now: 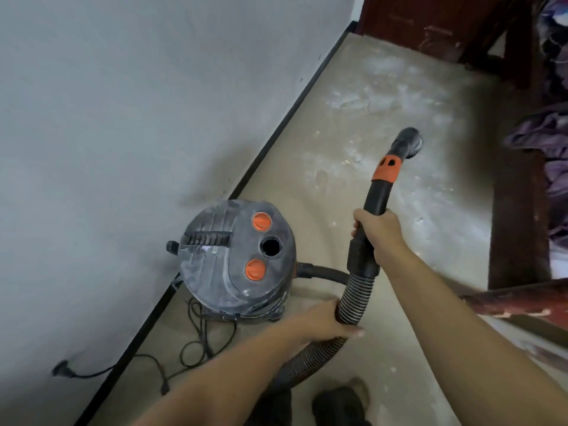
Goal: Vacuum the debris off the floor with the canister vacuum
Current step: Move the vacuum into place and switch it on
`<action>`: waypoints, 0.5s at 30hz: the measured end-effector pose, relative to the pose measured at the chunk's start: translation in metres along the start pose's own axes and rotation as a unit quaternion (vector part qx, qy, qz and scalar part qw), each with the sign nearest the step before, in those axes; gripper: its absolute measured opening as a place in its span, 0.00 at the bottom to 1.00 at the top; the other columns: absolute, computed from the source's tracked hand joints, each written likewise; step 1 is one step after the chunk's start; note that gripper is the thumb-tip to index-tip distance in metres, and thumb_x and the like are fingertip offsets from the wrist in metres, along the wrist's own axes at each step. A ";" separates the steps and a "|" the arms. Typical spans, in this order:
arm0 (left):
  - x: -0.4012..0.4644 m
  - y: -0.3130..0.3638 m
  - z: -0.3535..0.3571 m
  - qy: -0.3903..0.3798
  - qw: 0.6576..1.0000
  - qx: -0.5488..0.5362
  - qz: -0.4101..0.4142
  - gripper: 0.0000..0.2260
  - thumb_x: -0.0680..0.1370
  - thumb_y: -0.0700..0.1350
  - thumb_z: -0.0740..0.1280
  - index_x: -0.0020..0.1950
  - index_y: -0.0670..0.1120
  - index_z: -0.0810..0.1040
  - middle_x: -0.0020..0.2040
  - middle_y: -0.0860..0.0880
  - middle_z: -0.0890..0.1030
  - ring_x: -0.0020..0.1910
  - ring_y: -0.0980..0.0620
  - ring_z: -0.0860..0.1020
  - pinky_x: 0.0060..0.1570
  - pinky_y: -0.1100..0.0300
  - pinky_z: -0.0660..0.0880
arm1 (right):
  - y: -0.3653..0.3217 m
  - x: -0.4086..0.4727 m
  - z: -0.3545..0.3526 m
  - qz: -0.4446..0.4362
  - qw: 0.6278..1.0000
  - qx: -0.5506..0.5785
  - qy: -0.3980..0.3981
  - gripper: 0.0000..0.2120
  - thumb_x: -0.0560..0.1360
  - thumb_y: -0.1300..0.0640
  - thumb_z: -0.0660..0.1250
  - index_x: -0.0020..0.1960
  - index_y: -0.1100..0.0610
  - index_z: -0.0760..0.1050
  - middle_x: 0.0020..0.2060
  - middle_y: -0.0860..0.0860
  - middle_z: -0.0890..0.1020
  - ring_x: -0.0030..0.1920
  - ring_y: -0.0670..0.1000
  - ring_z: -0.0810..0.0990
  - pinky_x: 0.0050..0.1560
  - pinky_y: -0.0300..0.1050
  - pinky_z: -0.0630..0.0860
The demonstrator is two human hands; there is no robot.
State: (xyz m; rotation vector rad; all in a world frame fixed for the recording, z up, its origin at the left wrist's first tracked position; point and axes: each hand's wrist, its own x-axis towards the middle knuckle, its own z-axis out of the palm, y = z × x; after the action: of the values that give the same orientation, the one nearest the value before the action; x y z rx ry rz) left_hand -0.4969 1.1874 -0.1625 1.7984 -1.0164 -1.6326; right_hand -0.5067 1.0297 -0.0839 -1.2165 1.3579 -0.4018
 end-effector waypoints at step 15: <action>0.097 -0.072 -0.219 0.190 0.850 0.484 -0.085 0.15 0.82 0.42 0.55 0.68 0.42 0.69 0.69 0.42 0.68 0.67 0.43 0.66 0.62 0.49 0.68 | 0.063 0.011 0.031 0.118 0.988 0.082 -0.064 0.04 0.74 0.65 0.66 0.43 0.60 0.71 0.29 0.55 0.76 0.29 0.53 0.74 0.35 0.47 0.76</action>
State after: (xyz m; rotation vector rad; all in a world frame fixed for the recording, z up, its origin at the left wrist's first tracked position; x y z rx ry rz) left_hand -0.2680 1.1277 -0.2441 2.7588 -1.6773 -0.7469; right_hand -0.5024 1.0585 -0.1486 -0.9191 1.3122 -0.2571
